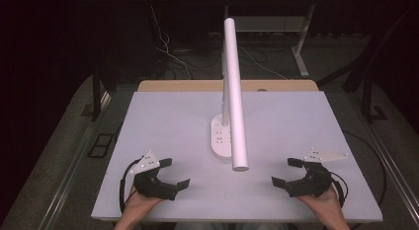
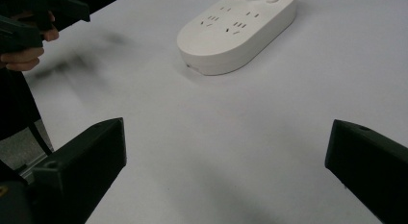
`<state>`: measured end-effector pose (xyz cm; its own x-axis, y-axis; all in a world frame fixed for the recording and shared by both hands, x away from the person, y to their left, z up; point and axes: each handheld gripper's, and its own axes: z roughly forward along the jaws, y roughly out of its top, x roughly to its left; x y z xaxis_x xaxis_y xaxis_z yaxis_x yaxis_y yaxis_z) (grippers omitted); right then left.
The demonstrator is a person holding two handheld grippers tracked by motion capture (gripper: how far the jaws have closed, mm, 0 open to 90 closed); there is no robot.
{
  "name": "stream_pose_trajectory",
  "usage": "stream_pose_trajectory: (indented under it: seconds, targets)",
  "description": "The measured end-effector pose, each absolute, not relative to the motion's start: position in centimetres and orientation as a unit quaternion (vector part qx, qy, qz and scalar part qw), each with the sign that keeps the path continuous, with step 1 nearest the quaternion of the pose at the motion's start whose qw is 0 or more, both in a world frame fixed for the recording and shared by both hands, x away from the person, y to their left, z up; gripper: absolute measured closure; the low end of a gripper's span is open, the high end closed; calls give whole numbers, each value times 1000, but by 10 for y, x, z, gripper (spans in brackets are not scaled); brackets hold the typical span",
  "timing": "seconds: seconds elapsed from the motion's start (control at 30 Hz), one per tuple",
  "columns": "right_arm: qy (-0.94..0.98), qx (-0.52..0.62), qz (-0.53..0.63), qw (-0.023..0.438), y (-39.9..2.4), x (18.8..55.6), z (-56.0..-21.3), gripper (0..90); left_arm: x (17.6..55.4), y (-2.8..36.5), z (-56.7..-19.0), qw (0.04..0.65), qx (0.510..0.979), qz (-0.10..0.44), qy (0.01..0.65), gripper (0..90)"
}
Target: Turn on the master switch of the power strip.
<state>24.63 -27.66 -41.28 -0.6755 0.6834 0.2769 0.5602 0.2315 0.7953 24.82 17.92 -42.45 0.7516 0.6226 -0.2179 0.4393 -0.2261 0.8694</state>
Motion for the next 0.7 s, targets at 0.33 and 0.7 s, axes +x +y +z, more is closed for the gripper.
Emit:
stream_pose_trajectory:
  seconds: [0.33, 0.7]
  targets:
    - [781, 402, 475, 63, -281, 246, -413, 2, 249, 178, -425, 524, 778, 85, 337, 0]
    - [780, 408, 471, 63, -284, 246, -414, 2, 249, 178, -424, 525, 777, 83, 336, 0]
